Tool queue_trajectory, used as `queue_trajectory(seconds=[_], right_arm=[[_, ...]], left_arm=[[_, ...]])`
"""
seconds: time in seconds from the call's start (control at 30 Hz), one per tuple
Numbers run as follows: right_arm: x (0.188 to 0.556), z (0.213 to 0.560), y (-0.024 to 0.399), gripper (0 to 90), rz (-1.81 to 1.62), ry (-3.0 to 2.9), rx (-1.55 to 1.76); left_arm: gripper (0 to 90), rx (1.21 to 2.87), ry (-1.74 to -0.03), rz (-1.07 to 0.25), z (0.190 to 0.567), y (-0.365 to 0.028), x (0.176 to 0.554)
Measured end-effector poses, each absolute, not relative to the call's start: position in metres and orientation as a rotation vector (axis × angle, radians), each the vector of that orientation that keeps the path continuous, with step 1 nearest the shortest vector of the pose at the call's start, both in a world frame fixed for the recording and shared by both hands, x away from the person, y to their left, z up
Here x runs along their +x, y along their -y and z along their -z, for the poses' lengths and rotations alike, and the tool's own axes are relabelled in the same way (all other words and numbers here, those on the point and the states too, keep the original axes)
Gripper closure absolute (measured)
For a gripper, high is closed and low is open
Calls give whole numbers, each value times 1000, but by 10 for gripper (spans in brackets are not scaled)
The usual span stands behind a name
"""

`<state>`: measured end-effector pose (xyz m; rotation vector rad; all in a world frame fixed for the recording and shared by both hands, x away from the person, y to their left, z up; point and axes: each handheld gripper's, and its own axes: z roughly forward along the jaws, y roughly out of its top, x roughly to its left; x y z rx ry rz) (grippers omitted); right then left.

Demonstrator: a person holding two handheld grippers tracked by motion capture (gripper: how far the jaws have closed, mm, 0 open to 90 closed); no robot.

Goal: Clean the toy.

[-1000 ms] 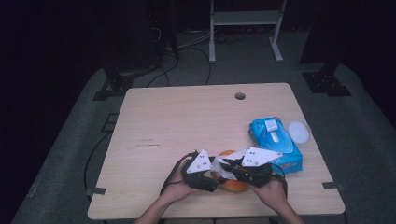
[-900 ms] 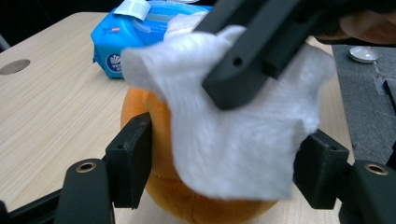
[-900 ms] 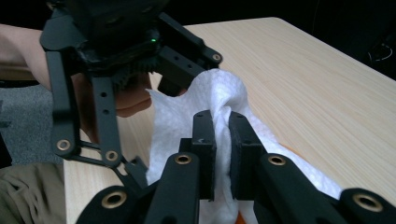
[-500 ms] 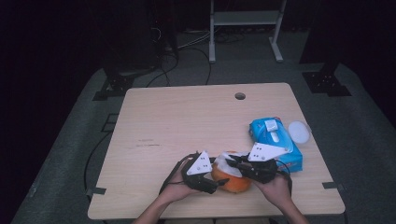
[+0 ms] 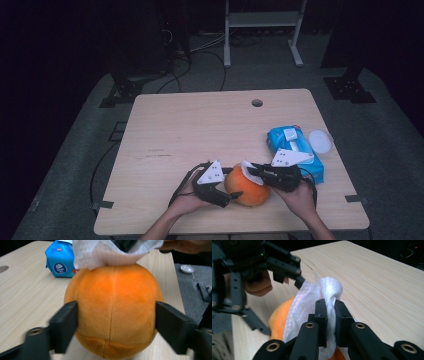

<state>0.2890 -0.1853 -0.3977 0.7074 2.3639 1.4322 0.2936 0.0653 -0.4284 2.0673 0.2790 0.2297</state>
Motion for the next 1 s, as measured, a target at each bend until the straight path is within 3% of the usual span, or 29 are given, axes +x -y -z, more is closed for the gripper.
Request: queue_trajectory(seconds=[0.07,0.2,0.4,0.6,0.83,1.0], right_arm=[[287,398,181,818,-1426,-2364,707],[282,396,173,818,-1454,-2370,685],[272,394,149,817,-1439,-2398,560],[281,396,168,818,-1441,-2383,641],[282,400,171,815,-1443,-2363,680],[280,401,164,815,-1438,-2384,652]], left_arm=[[180,2066,-293,-208,429,-65,294],[274,2081,-272,-244,428,-66,291],[286,2088,-234,-269,428,-64,288],[290,2090,-263,-236,432,-73,295],[143,2055,-287,-227,426,-68,294],[253,2076,-280,-237,430,-74,296]])
